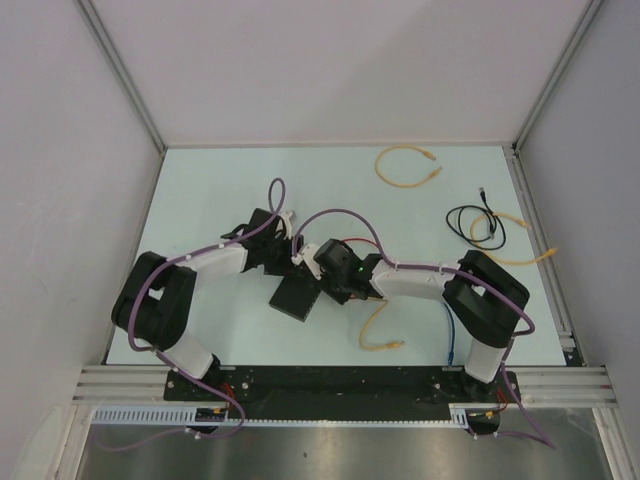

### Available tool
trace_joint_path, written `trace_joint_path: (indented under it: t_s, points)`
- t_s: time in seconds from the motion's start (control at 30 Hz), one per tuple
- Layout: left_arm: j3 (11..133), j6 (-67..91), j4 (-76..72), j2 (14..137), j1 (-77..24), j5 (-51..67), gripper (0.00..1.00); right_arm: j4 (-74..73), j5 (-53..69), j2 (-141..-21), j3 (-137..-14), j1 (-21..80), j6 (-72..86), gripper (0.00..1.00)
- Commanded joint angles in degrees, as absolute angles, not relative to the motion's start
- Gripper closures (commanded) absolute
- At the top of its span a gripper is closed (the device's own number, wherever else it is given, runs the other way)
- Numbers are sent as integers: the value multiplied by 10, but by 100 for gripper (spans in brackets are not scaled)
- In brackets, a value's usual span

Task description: Insert the plug into the switch port

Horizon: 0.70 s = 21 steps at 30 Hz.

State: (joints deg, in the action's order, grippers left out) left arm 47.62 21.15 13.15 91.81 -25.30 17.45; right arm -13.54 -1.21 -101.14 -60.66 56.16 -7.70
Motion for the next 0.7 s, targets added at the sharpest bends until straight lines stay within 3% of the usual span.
trace_joint_path:
  t_s: [0.0,0.33,0.6,0.67]
  points:
    - [450,296,106,916,-325,359,36,145,33,-1021,-686,594,-45,100]
    - [458,286,117,901,-335,330,37,180,11,-1008,-694,599,-38,100]
    - [549,200,200,937,-262,244,36,77,-16,-1043,-693,608,6,100]
    - [562,185,212,941,-247,222,33,46,-41,-1044,-688,607,22,94]
